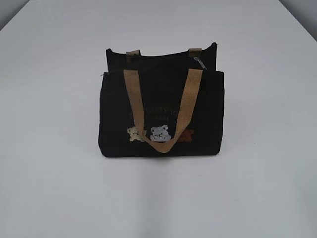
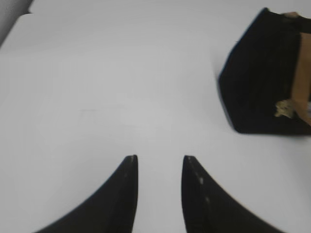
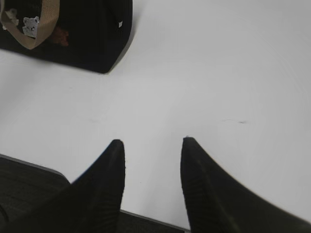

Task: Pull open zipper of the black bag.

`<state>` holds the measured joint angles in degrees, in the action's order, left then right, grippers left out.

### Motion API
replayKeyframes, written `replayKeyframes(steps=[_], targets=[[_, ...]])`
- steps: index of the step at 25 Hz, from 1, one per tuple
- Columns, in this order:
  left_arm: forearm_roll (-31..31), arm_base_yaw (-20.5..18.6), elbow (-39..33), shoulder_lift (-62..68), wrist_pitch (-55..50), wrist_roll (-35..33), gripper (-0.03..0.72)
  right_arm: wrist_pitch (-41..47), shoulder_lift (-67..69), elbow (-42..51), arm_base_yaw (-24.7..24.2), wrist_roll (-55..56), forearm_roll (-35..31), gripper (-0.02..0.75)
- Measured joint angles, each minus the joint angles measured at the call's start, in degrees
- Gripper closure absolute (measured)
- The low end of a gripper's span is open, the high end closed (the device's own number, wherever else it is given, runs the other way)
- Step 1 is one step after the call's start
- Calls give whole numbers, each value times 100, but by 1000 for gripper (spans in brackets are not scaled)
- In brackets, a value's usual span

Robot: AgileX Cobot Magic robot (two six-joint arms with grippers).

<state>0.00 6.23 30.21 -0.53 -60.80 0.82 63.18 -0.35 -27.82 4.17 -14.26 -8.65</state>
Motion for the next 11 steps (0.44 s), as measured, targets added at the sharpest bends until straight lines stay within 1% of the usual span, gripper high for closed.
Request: replayKeyframes(steps=[1, 2, 3, 11], targets=[[0, -219, 0, -1, 0, 0, 453, 0, 0, 0, -26, 0, -18, 429], [0, -341, 0, -1, 0, 0, 453, 0, 0, 0, -35, 0, -18, 429], [0, -375, 0, -1, 0, 0, 453, 0, 0, 0, -35, 0, -18, 429], [0, -341, 0, -1, 0, 0, 453, -5, 0, 0, -41, 0, -18, 429]])
